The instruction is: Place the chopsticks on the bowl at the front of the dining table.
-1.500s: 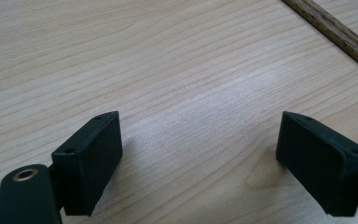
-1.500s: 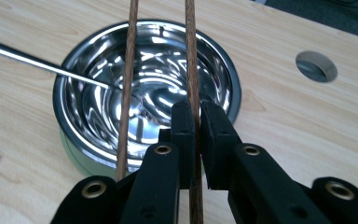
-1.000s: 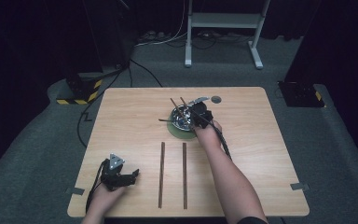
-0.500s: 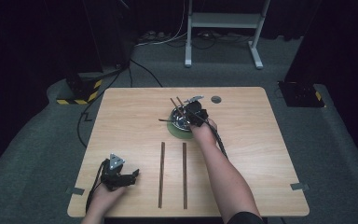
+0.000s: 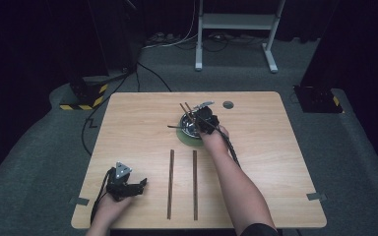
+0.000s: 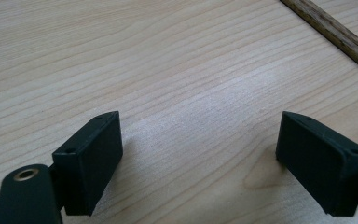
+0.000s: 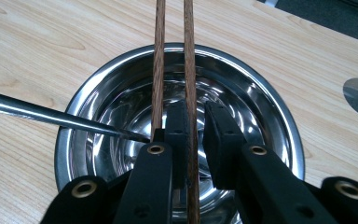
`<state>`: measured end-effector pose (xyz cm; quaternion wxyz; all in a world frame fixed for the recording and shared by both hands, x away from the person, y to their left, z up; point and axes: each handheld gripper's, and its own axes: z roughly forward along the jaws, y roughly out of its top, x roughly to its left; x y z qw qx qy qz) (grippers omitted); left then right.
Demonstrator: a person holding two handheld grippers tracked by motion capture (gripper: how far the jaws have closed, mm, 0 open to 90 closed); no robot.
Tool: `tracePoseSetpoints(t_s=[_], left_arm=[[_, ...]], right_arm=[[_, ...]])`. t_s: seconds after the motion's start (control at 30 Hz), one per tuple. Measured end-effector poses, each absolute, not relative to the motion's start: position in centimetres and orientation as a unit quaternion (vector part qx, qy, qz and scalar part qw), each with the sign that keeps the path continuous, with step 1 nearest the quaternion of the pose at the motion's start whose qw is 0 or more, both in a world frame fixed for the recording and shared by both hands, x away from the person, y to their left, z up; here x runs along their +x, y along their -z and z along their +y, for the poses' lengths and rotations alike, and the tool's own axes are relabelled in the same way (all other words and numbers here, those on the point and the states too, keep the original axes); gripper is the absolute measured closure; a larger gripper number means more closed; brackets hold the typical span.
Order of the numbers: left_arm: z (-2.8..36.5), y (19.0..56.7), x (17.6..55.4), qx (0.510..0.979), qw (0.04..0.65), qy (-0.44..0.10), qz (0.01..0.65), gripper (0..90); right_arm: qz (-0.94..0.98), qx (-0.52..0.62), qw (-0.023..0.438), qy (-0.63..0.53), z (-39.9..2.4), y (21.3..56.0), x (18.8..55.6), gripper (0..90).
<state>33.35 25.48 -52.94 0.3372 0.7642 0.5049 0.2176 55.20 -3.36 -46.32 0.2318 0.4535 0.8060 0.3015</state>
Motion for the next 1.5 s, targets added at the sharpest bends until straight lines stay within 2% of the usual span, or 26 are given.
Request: tracePoseSetpoints(t_s=[0.27, 0.43, 0.5, 0.73, 1.03, 1.5], left_arm=[[25.5, 52.9, 33.3, 0.765, 0.337, -0.218, 0.503, 15.0], [25.5, 52.9, 33.3, 0.765, 0.335, -0.219, 0.504, 15.0], [25.5, 52.9, 33.3, 0.764, 0.336, -0.219, 0.505, 15.0], [25.5, 52.9, 33.3, 0.764, 0.336, -0.222, 0.504, 16.9], [25.5, 52.9, 33.1, 0.76, 0.338, -0.223, 0.508, 16.8], [25.7, 52.9, 33.0, 0.764, 0.339, -0.22, 0.504, 16.4]], right_arm=[[0.8, 0.446, 0.241, -0.322, -4.7, 44.3, 53.8, 78.3], [0.796, 0.437, 0.243, -0.341, -7.3, 43.9, 51.3, 84.8], [0.796, 0.435, 0.242, -0.343, -8.8, 44.2, 50.2, 89.6], [0.792, 0.453, 0.216, -0.346, -12.0, 46.9, 48.7, 89.8], [0.793, 0.449, 0.195, -0.362, -11.7, 49.2, 47.1, 89.5], [0.797, 0.419, 0.183, -0.395, -10.5, 49.5, 45.4, 88.0]])
